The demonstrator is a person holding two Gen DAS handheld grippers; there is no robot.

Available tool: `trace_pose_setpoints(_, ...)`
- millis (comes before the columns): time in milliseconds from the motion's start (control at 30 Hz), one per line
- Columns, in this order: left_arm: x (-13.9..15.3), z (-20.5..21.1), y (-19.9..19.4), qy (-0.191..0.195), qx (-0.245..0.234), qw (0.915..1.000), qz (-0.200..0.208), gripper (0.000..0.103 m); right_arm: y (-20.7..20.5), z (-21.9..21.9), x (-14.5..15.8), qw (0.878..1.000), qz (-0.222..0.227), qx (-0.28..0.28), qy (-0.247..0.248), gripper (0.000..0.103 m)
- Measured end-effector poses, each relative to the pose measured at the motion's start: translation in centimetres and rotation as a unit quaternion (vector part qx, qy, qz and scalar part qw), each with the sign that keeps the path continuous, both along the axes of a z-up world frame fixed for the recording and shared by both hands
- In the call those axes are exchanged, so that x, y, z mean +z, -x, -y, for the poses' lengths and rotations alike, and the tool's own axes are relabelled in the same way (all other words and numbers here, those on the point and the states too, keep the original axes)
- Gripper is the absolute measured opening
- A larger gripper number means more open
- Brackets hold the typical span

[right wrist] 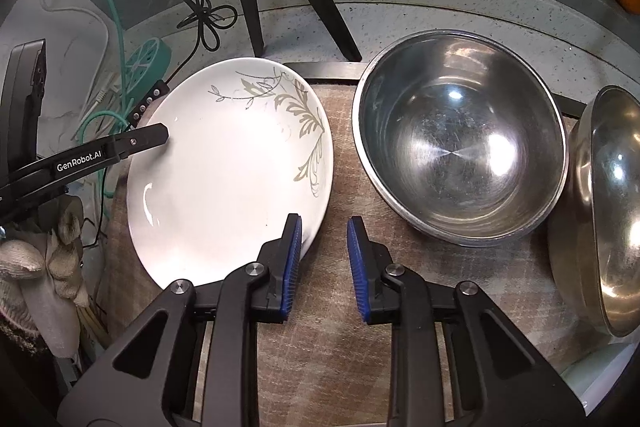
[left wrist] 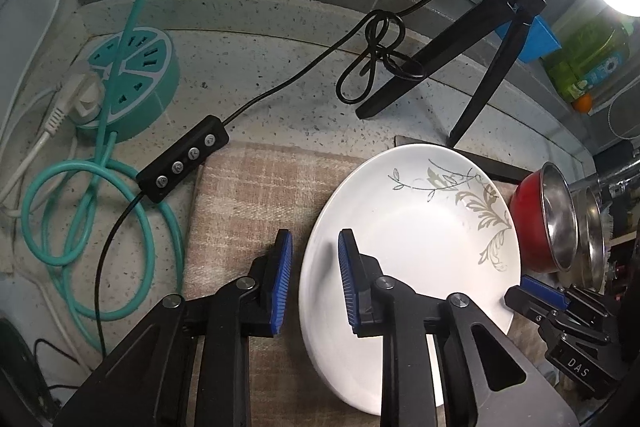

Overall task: Organize plates and bowls
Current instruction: 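Close the right gripper on the rim of the gold-leaf white plate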

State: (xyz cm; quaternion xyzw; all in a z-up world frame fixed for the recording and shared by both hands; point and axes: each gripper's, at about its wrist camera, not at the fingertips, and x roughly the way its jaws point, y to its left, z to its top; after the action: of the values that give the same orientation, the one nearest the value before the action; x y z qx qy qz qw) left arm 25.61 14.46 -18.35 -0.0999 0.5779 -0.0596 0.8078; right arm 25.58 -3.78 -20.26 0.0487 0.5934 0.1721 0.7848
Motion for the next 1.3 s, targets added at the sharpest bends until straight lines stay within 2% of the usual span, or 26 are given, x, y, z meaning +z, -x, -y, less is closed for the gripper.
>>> trace_pose_setpoints(167, -0.6, 0.6, -0.4, -0.006, -0.003, 1.0000, -0.003, 0.014, -0.2, -0.6, 0.0, 1.000, -0.004, 0.011, -0.004, 0.012)
trace_pose_setpoints(300, -0.7, 0.4, -0.3, -0.003, 0.003, 1.0000, -0.004, 0.014, -0.1, -1.1, 0.0, 1.000, -0.002, 0.017, 0.007, 0.012)
trace_pose_setpoints(700, 0.1, 0.4, 1.7, -0.006, 0.024, 0.9997, 0.001, 0.014, 0.6, -0.7, 0.3, 0.999, -0.010, 0.032, -0.005, 0.011)
trace_pose_setpoints(1067, 1.5, 0.4, 6.2, 0.000, 0.052, 0.9986, 0.013, 0.014, 3.2, -0.1, 0.9, 0.997, -0.002, 0.071, -0.010, 0.011)
trace_pose_setpoints(1300, 3.3, 1.3, 9.6, -0.006, 0.072, 0.9970, 0.029, 0.014, 5.1, 1.1, 2.1, 0.995, 0.011, 0.095, -0.019, 0.011)
